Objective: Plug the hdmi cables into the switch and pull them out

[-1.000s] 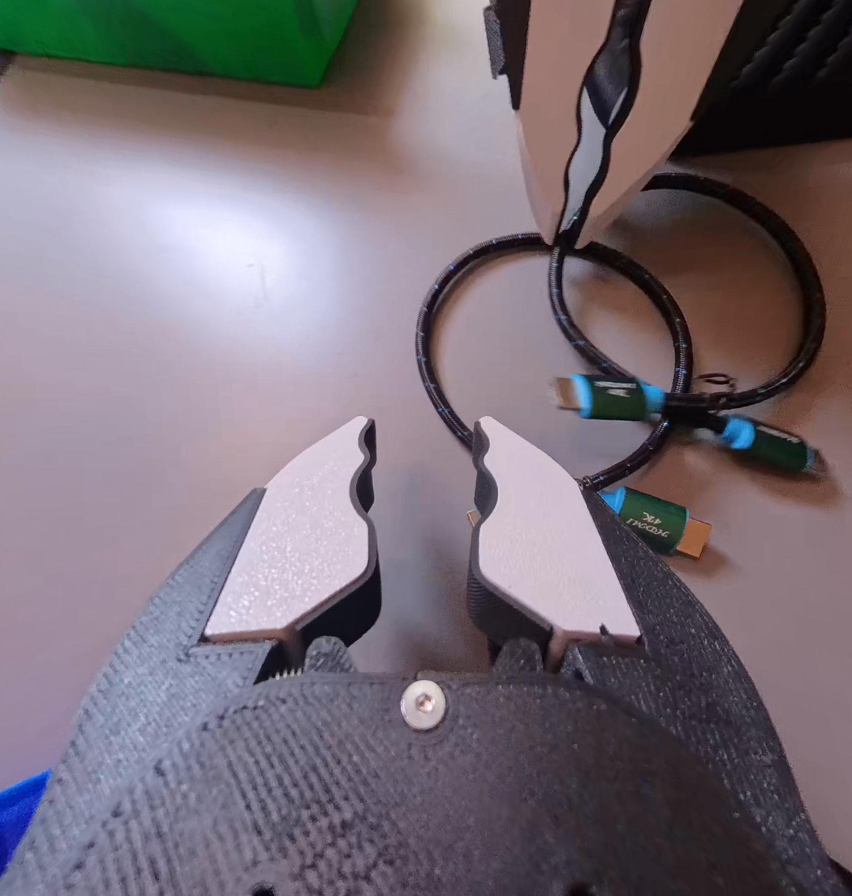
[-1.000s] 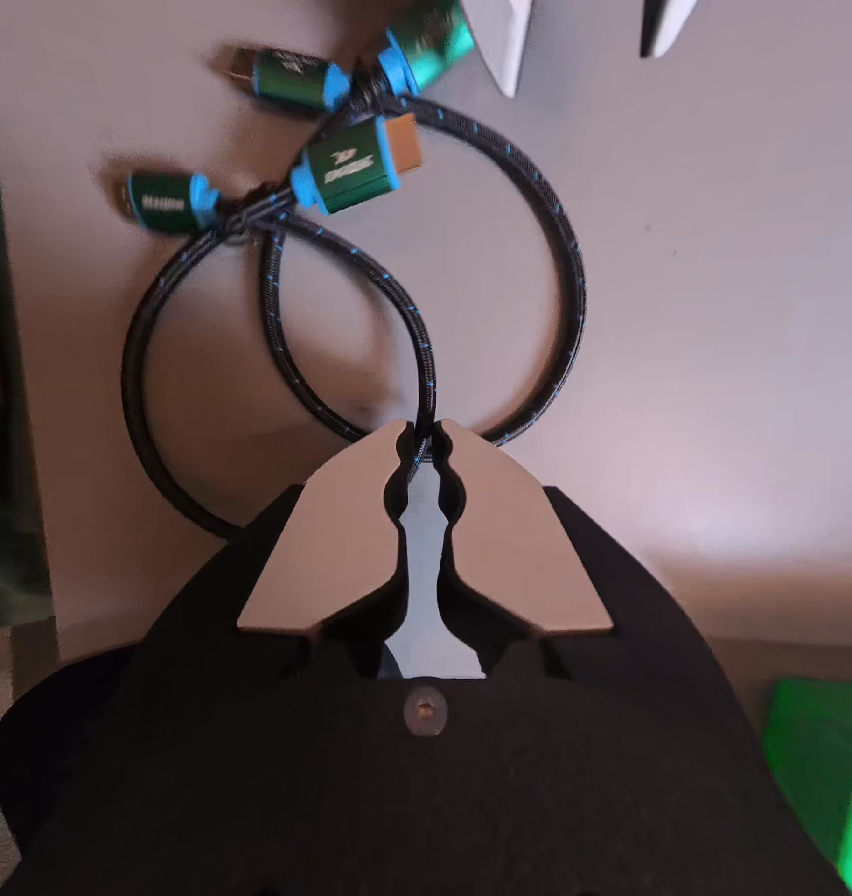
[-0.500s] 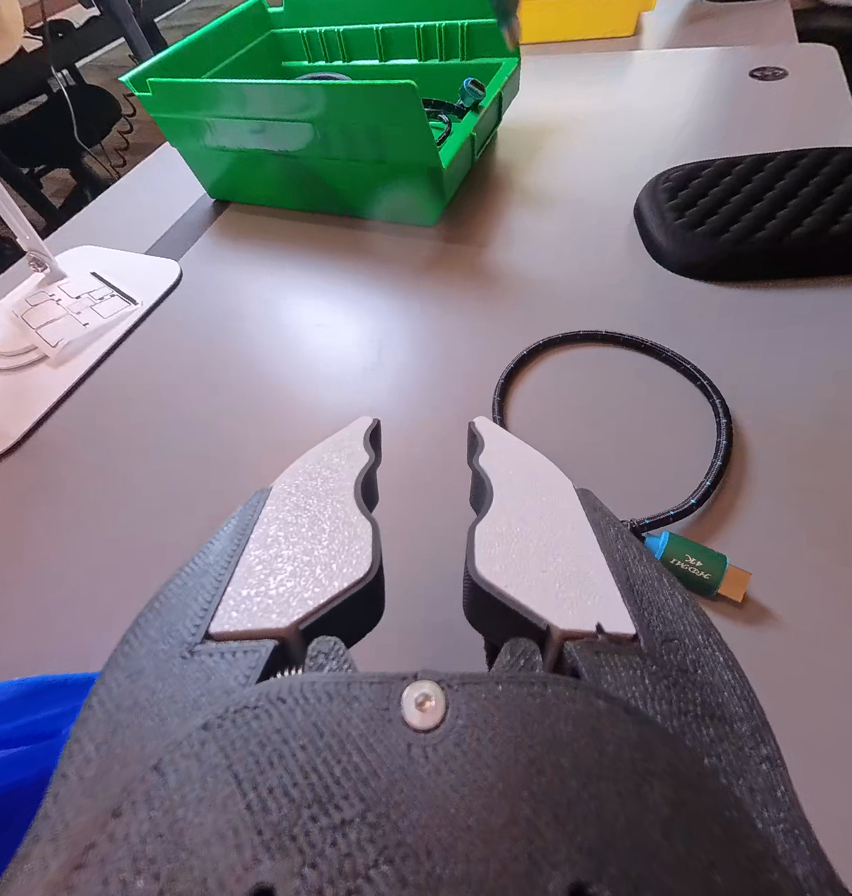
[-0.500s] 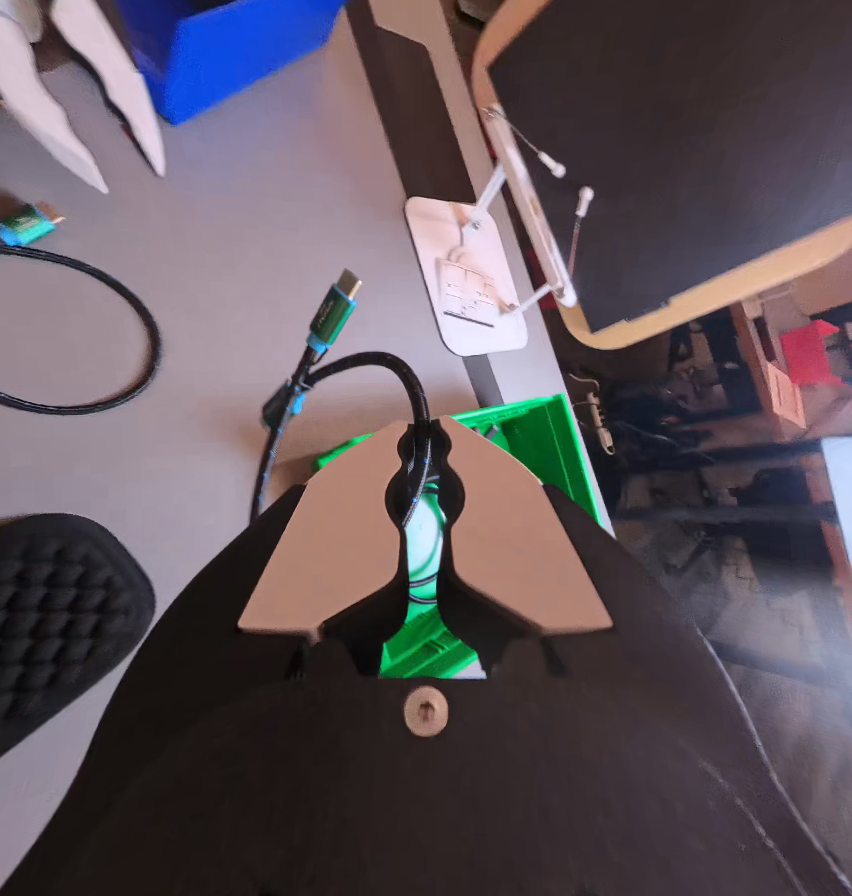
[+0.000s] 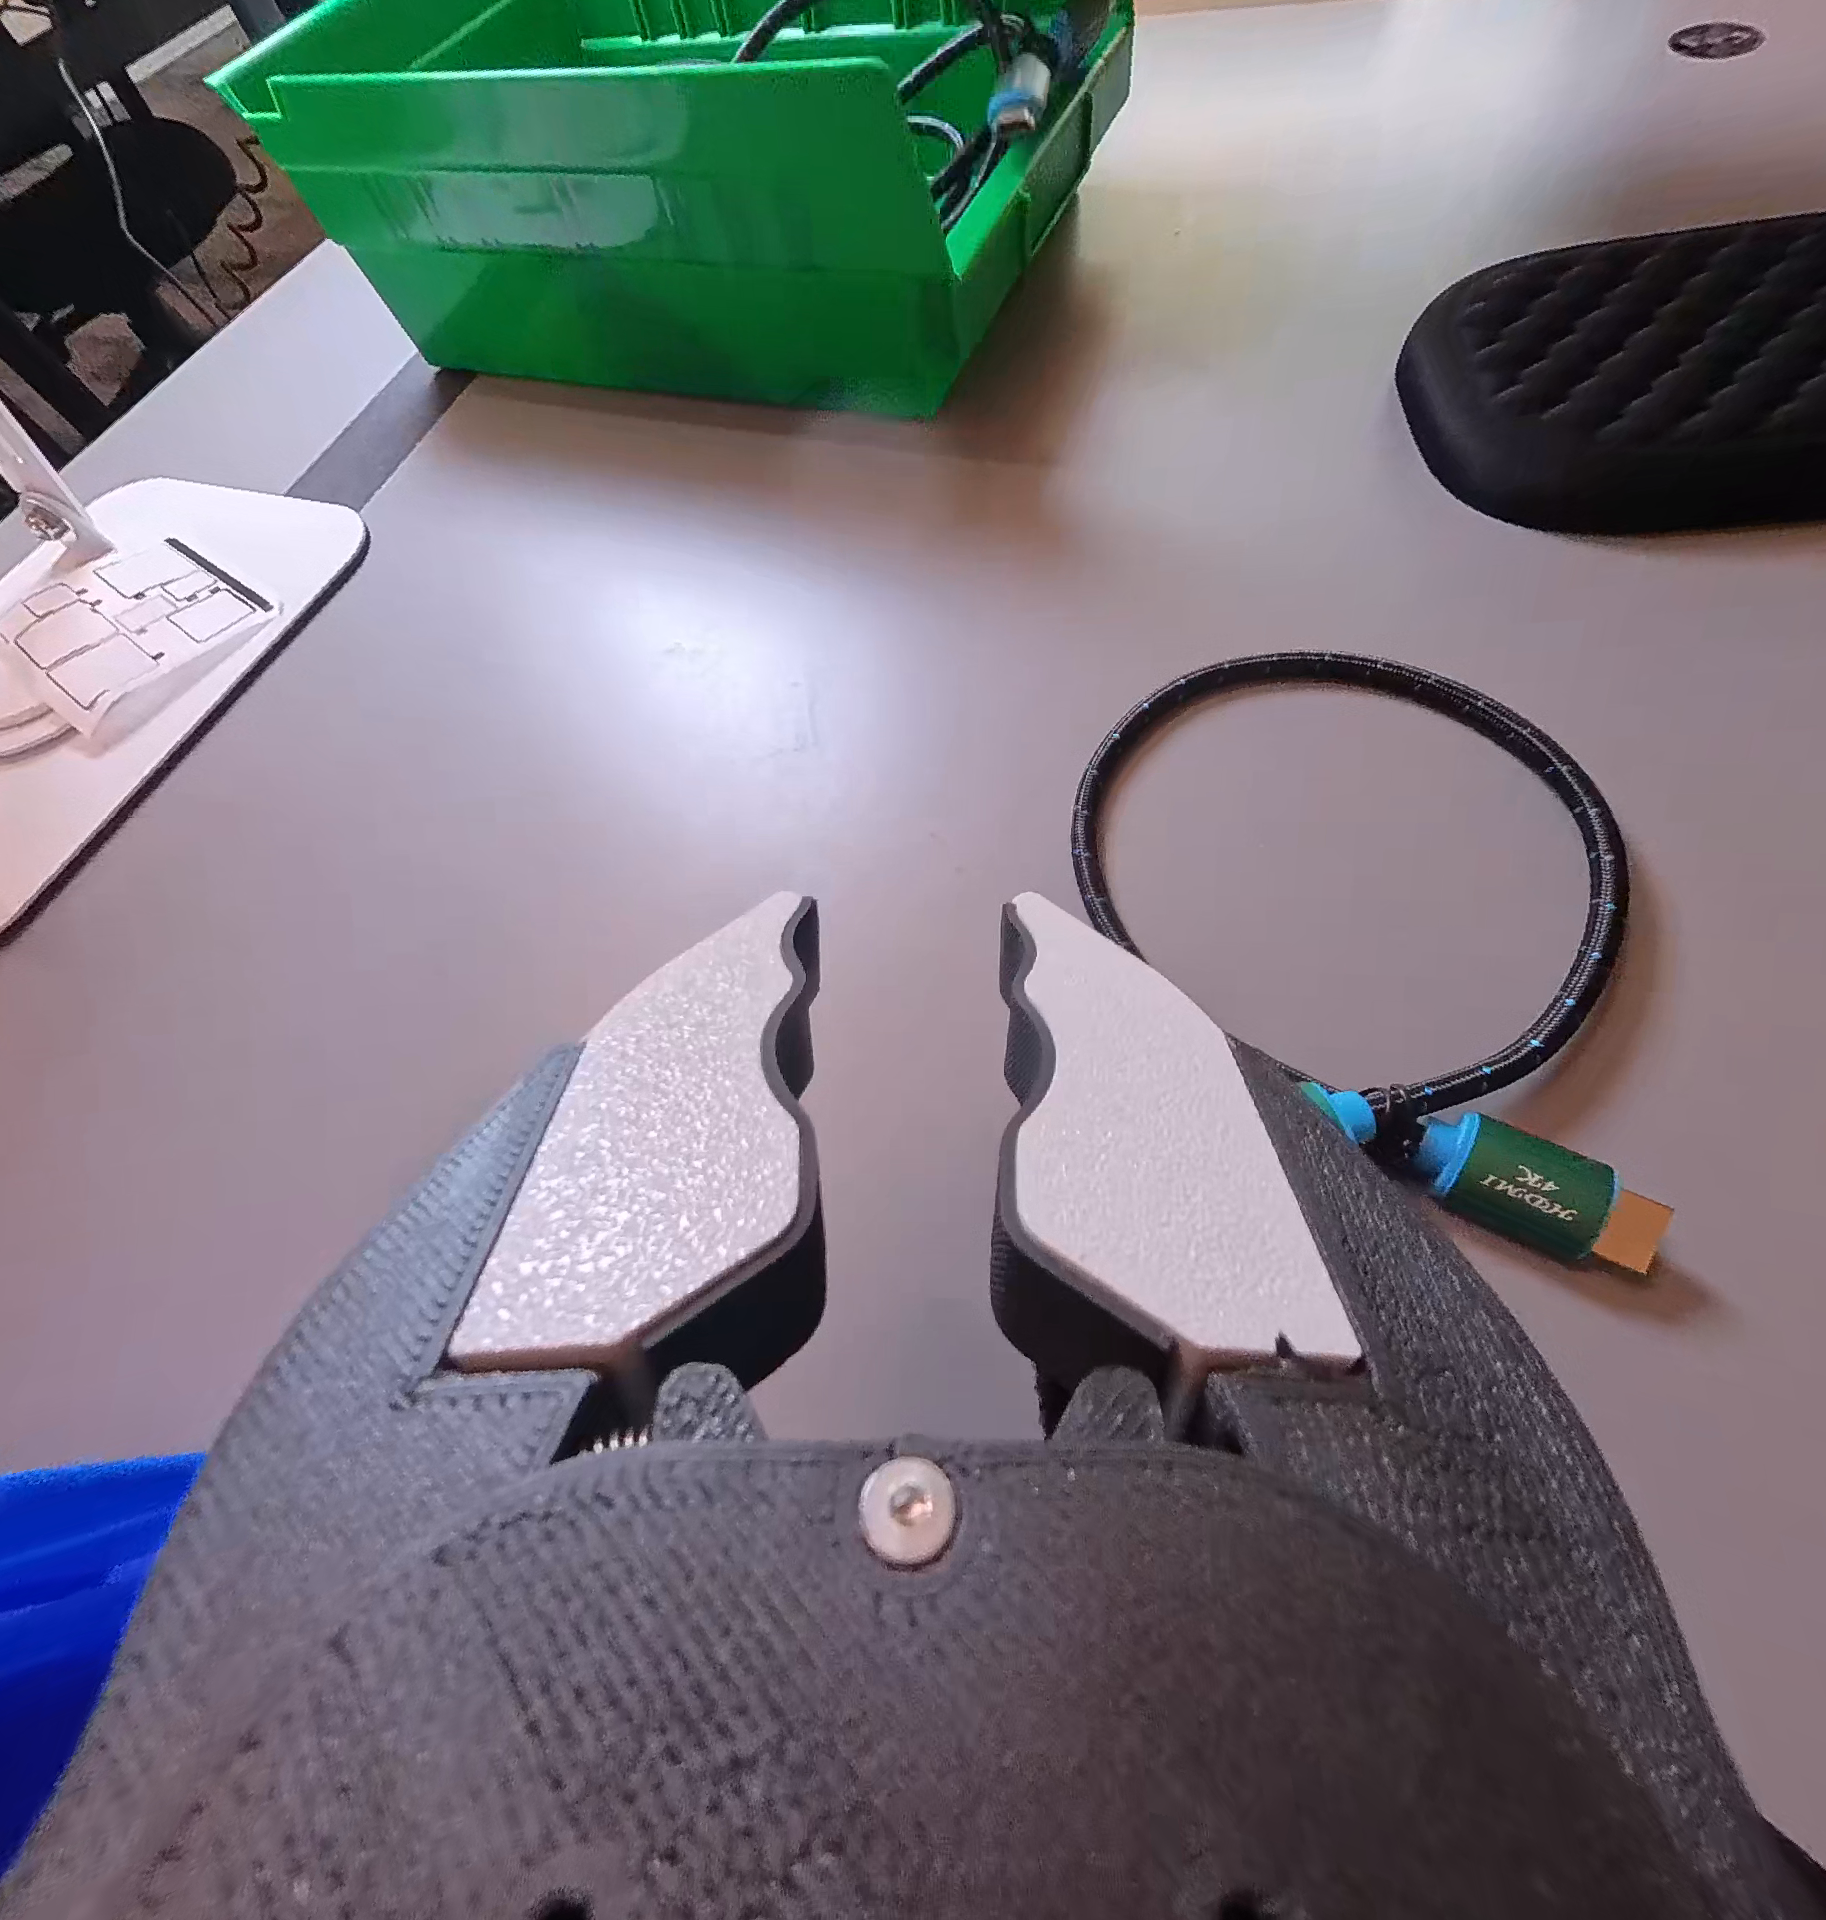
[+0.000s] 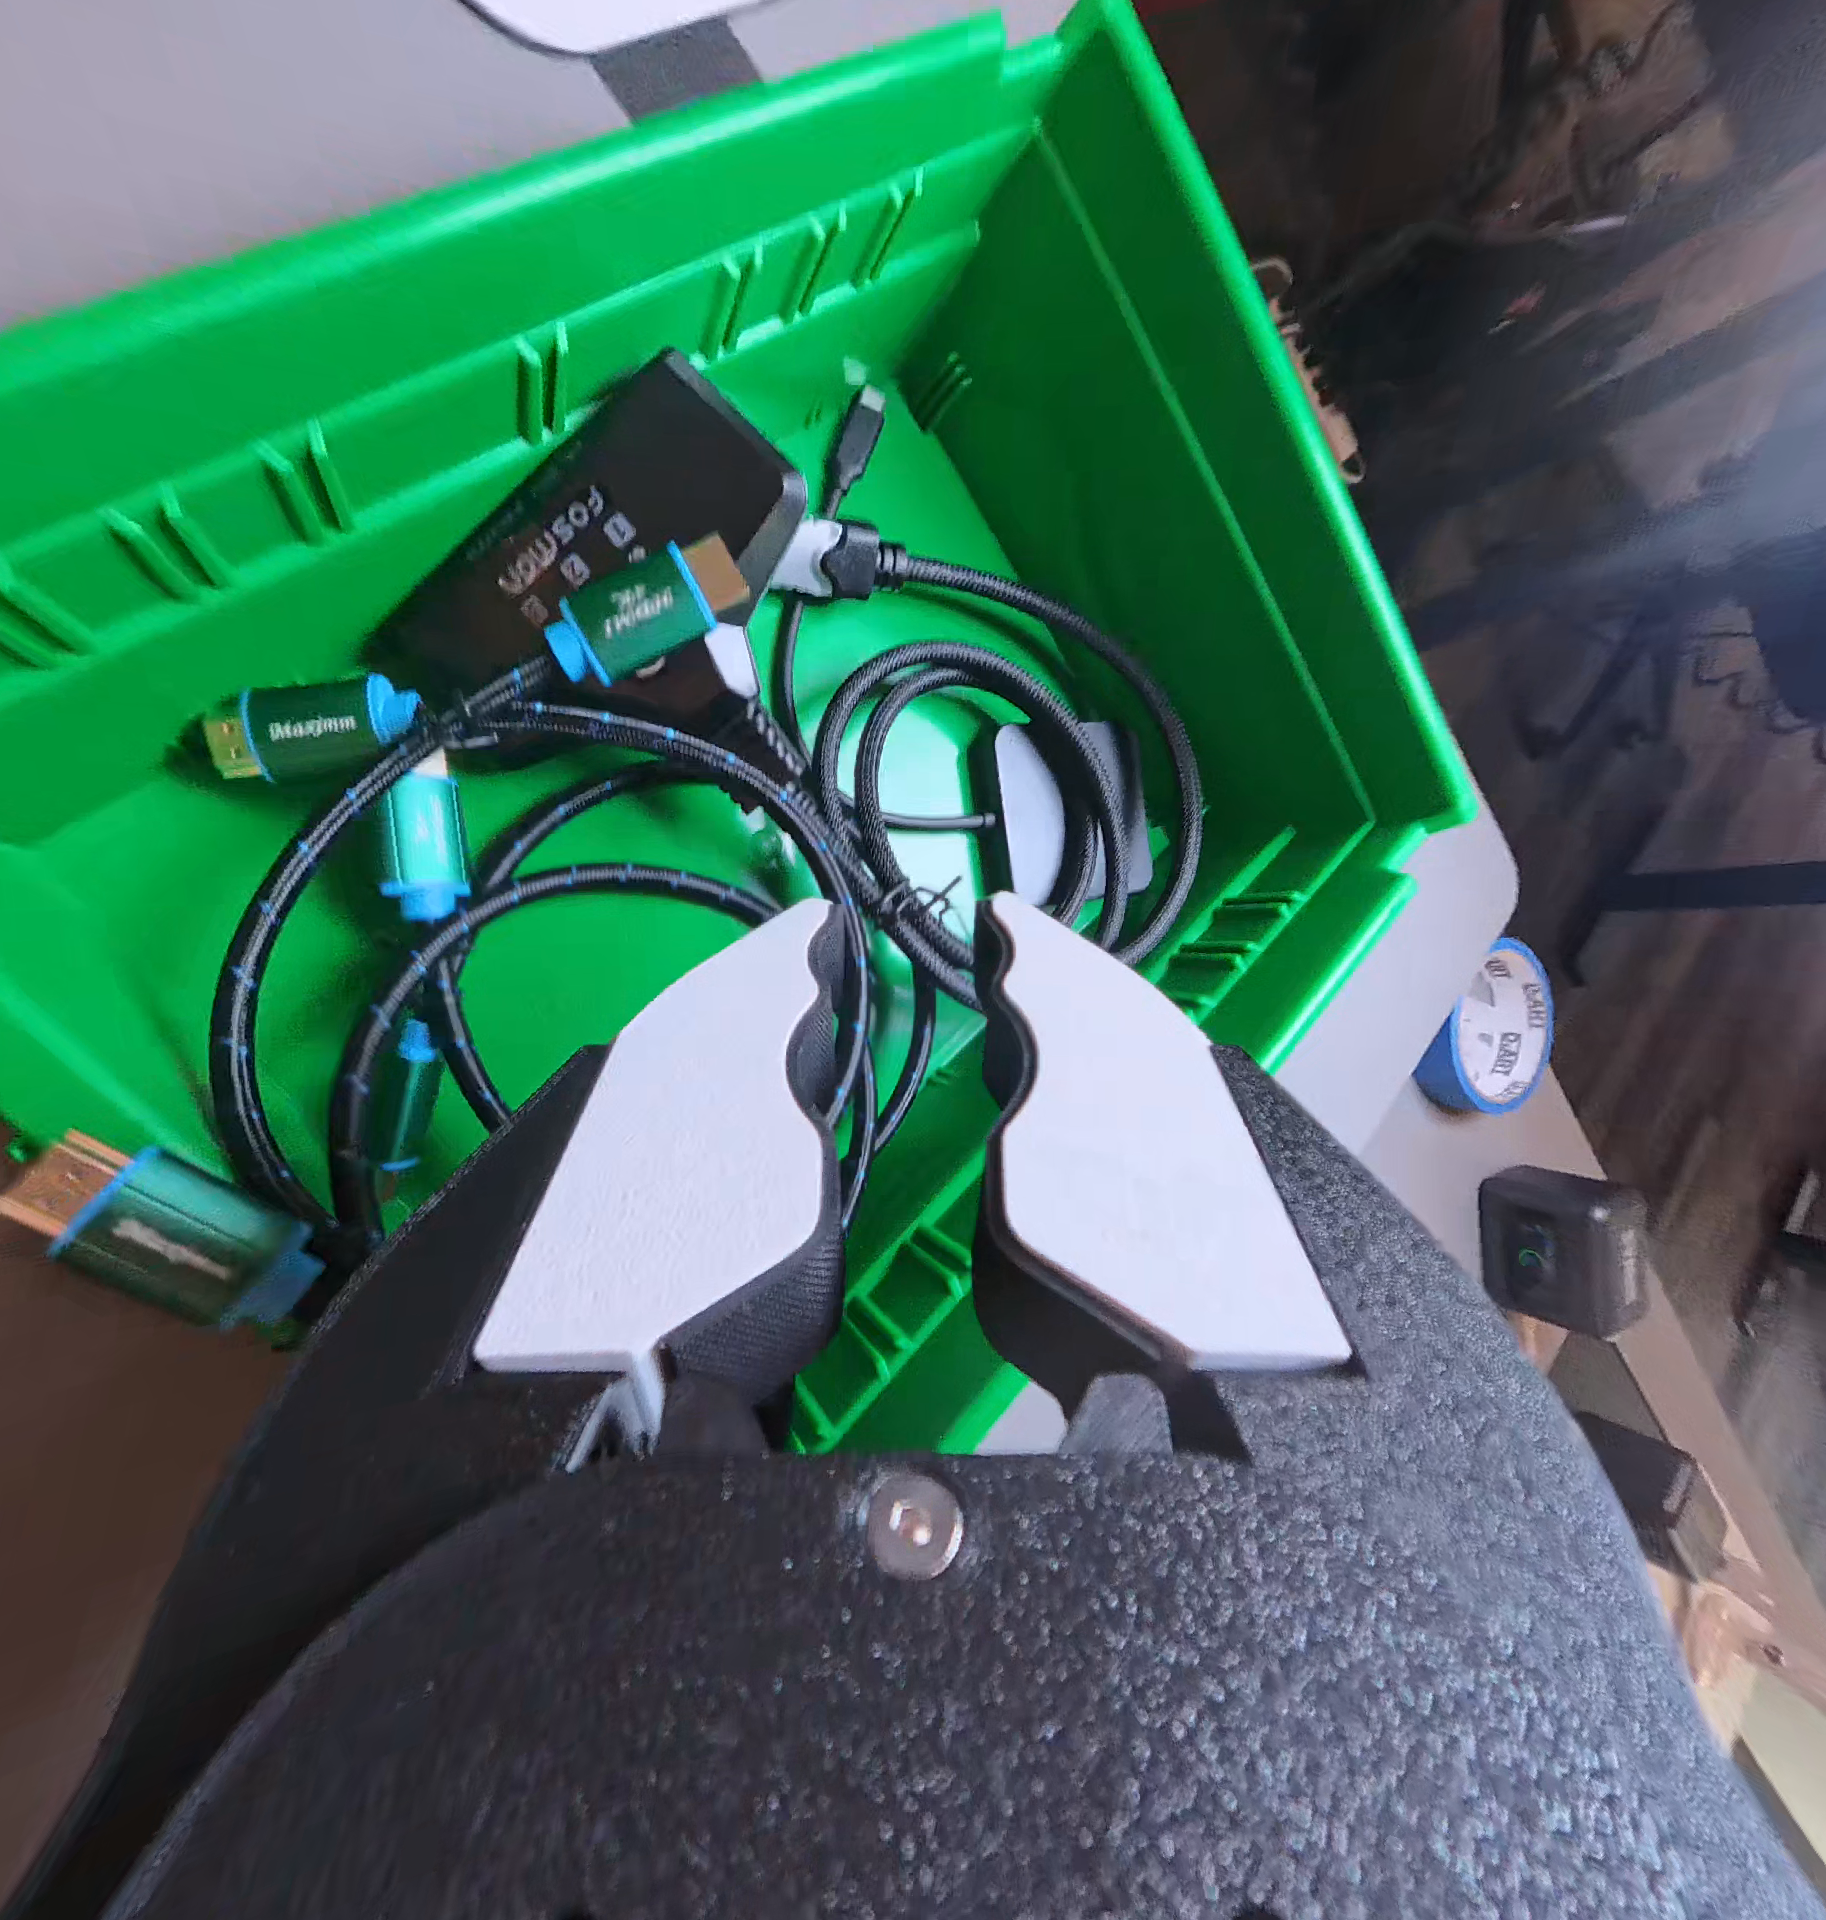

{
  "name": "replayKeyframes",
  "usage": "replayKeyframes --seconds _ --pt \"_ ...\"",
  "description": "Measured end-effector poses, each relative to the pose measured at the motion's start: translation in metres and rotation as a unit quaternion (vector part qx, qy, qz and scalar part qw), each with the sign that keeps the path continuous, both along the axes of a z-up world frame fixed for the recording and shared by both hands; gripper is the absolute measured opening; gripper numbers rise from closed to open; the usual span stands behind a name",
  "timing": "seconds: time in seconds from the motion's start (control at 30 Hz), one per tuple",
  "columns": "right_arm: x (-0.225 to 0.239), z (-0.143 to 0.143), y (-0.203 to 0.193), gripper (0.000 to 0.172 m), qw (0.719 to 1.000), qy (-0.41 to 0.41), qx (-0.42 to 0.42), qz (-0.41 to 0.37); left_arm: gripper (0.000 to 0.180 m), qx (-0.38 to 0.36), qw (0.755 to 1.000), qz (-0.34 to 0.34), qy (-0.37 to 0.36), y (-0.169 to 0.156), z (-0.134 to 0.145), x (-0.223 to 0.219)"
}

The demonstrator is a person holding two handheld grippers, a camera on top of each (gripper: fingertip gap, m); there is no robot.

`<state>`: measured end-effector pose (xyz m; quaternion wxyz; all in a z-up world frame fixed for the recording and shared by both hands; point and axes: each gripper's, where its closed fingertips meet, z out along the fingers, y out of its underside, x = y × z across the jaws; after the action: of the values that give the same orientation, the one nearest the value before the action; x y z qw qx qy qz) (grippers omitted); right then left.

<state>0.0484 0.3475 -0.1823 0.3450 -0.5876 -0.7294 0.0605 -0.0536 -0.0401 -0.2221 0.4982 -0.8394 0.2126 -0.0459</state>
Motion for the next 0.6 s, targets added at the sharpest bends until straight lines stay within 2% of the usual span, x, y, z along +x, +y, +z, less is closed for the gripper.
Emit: replayKeyframes --seconds 0.17,0.23,0.33,0.43,0.53,0.6 --pt "-0.023 0.036 -0.039 0.025 0.998 0.044 -0.006 0.039 0.034 -0.005 1.0 -0.001 0.008 0.0 -0.003 0.001" --pt "-0.031 0.05 -0.078 0.025 0.994 0.067 -0.032 0.08 0.034 -0.004 1.0 0.001 0.012 0.0 -0.003 0.001" --pt "-0.036 0.06 -0.166 0.026 0.978 0.078 -0.059 0.185 0.033 -0.002 1.0 0.007 0.011 0.001 -0.002 -0.002" --pt "-0.021 0.031 -0.257 0.03 0.952 0.023 -0.085 0.293 0.033 -0.001 1.0 0.013 0.013 0.001 -0.002 -0.005" --pt "0.019 -0.025 -0.336 0.034 0.907 -0.076 -0.143 0.389 0.033 0.003 1.0 0.016 0.015 0.0 0.0 -0.006" --pt "0.043 -0.059 -0.373 0.034 0.878 -0.126 -0.155 0.435 0.033 0.002 1.0 0.016 0.017 0.001 0.0 -0.007"
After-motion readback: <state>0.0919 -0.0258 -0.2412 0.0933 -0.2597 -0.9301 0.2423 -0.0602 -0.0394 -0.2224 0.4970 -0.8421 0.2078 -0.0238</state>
